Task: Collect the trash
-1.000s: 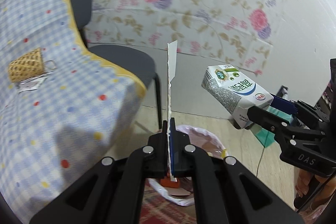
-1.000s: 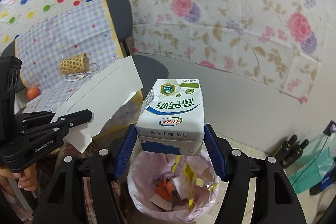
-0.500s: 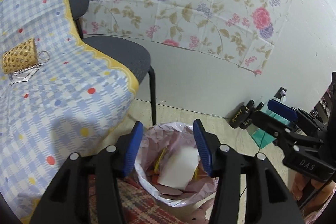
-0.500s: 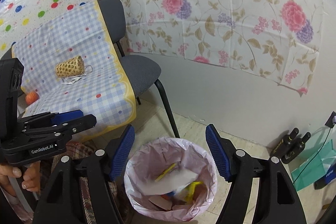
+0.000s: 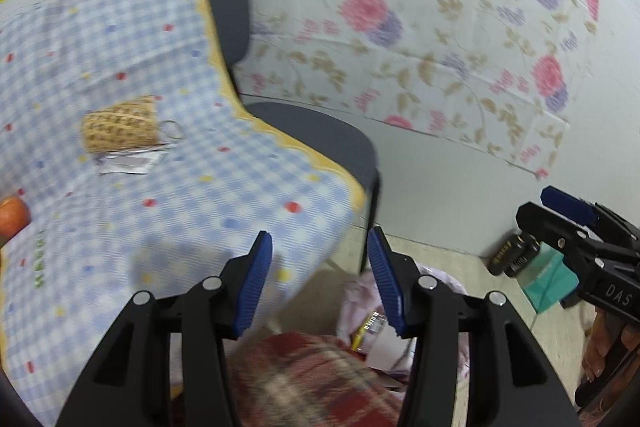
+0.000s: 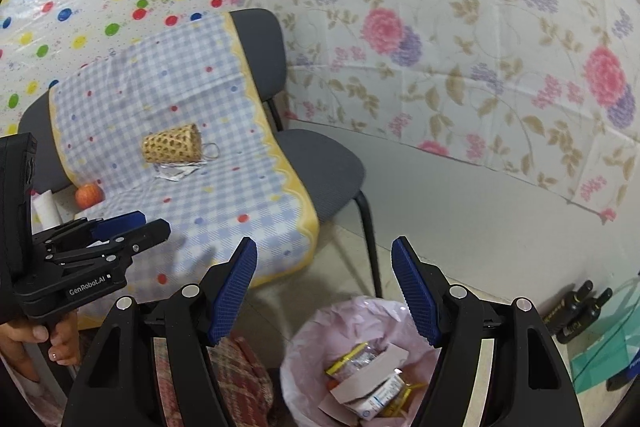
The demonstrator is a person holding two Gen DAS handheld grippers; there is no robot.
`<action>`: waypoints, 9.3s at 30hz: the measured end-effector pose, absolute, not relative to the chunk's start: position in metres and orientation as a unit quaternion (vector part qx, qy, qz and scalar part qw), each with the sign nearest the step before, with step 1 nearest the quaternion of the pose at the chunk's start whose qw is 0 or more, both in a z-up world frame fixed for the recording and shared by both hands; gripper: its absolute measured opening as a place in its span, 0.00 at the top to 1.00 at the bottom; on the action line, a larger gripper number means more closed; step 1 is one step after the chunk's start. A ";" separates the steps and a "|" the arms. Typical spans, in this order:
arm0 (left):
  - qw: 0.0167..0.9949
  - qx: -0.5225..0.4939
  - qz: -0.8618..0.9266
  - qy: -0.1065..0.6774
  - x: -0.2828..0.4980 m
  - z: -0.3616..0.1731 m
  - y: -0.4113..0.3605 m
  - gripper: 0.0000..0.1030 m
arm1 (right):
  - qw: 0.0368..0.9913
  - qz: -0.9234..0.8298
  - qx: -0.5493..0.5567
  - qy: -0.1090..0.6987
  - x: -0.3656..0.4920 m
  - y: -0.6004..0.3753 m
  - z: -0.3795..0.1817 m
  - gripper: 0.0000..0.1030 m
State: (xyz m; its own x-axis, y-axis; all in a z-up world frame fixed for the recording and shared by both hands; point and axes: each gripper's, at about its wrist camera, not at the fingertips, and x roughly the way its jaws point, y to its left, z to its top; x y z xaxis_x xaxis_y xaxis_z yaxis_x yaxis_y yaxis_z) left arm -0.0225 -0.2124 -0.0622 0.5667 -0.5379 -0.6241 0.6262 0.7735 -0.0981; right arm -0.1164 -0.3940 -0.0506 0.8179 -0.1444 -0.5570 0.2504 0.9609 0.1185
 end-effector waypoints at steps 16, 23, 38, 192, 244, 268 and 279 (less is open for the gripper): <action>0.926 0.018 -0.197 0.321 0.053 -0.030 -0.102 0.51 | 0.960 -0.028 0.068 0.271 -0.019 -0.340 -0.013 0.32; 0.939 0.013 -0.146 0.311 0.083 -0.020 -0.067 0.51 | 0.960 0.006 0.056 0.273 0.032 -0.312 -0.002 0.32; 0.940 -0.004 -0.073 0.333 0.168 -0.040 -0.010 0.47 | 0.952 0.068 0.045 0.294 0.173 -0.268 -0.025 0.32; 0.838 0.106 -0.403 0.351 -0.045 -0.086 -0.272 0.98 | 0.919 -0.204 0.116 0.318 -0.162 -0.432 -0.069 0.99; 0.920 0.047 -0.240 0.305 0.000 -0.026 -0.161 0.15 | 0.949 -0.083 0.091 0.289 -0.089 -0.360 -0.024 0.33; 0.955 0.023 -0.030 0.293 0.002 0.002 -0.014 0.07 | 0.965 0.019 0.028 0.259 -0.016 -0.237 0.020 0.06; 0.955 0.019 0.026 0.293 -0.002 0.008 0.022 0.07 | 0.963 0.043 0.016 0.265 -0.010 -0.217 0.019 0.06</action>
State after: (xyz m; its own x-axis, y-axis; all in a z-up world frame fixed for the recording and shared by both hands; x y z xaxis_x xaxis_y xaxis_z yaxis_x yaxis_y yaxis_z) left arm -0.0025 0.0219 0.0077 0.8266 0.0606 -0.5595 -0.0381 0.9979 0.0518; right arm -0.0103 -0.2167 0.0191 0.8556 0.0911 -0.5096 -0.0744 0.9958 0.0531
